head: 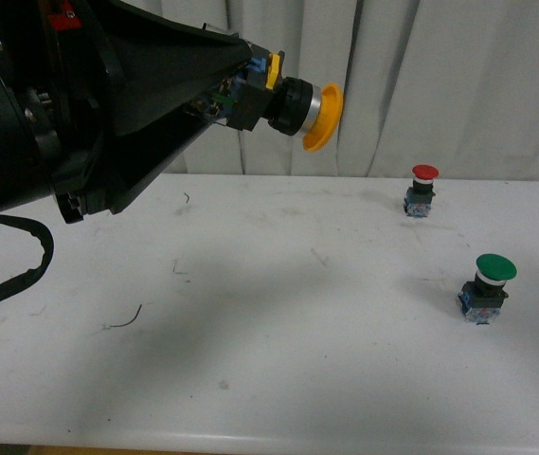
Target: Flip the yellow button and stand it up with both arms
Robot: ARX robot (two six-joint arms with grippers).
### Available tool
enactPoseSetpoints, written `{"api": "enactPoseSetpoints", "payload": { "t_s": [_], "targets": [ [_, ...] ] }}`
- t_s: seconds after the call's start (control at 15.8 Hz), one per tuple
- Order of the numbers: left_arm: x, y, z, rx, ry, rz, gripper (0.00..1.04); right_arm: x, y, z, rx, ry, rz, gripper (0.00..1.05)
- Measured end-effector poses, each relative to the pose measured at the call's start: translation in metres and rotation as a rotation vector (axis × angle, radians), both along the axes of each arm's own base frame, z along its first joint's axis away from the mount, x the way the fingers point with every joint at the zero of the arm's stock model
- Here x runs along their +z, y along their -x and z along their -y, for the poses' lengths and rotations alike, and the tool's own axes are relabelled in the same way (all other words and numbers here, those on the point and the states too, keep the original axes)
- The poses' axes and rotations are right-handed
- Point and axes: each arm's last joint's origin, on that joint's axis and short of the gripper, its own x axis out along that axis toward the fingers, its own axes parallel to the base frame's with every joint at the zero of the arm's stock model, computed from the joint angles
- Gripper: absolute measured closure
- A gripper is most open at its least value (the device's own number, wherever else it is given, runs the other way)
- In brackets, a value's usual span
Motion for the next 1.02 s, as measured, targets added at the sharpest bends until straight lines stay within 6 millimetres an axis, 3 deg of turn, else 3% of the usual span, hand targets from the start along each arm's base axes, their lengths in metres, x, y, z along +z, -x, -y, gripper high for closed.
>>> {"api": "enactPoseSetpoints", "payload": {
  "t_s": [0.25, 0.38, 0.51, 0.63, 0.76, 1.02],
  "targets": [
    [0.002, 0.001, 0.000, 0.000, 0.003, 0.007, 0.69, 0.004, -0.013, -0.021, 0.260, -0.228, -0.006, 0.06],
    [0.002, 0.001, 0.000, -0.002, 0.006, 0.006, 0.69, -0.013, -0.014, -0.029, 0.366, -0.373, -0.098, 0.06],
    [0.002, 0.001, 0.000, -0.003, 0.009, 0.005, 0.69, -0.036, -0.017, -0.041, 0.446, -0.527, -0.309, 0.06],
    [0.003, 0.001, 0.000, -0.003, 0.008, 0.005, 0.69, -0.051, -0.017, -0.051, 0.471, -0.644, -0.460, 0.06],
    [0.004, 0.001, 0.000, -0.003, 0.009, 0.009, 0.69, -0.055, -0.017, -0.055, 0.483, -0.680, -0.503, 0.06],
    [0.004, 0.002, 0.000, -0.005, 0.010, 0.010, 0.69, -0.083, -0.023, -0.058, 0.430, -0.801, -0.677, 0.06]
  ]
}}
